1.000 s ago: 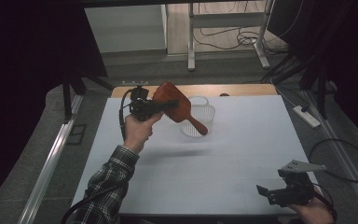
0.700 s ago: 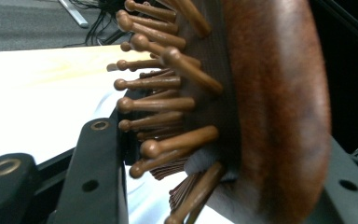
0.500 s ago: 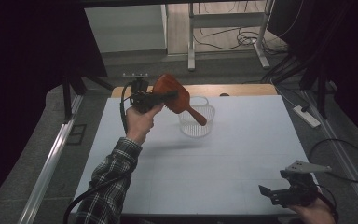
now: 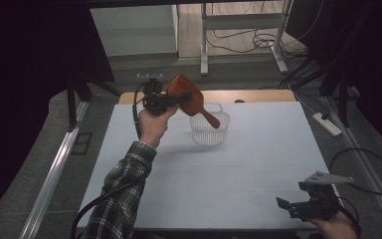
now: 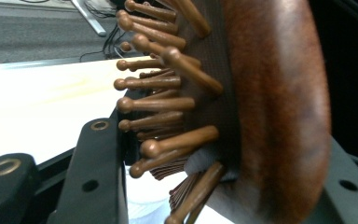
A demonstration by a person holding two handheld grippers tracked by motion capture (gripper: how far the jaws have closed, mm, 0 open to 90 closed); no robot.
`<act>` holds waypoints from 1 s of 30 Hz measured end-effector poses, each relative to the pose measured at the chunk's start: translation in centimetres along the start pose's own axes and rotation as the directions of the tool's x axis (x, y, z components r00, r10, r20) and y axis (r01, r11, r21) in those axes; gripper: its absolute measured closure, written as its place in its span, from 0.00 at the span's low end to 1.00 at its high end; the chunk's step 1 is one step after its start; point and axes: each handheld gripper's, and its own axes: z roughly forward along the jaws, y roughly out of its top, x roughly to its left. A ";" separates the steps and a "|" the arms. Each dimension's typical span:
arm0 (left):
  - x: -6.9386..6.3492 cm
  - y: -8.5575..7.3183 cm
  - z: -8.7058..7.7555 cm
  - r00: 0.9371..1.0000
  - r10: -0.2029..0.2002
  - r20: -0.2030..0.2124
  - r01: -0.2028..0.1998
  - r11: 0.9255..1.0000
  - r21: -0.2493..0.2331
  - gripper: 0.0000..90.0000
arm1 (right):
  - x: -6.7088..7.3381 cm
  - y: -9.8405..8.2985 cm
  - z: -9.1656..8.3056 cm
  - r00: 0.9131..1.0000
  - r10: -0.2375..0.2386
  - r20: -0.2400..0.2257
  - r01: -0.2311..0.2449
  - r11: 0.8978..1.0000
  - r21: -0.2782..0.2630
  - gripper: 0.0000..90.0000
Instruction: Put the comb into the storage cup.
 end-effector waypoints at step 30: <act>0.7 -3.0 5.0 0.998 -0.033 -0.049 0.035 0.998 0.043 0.57 | 0.0 0.0 0.2 1.000 -0.004 -0.005 0.004 1.000 0.021 0.02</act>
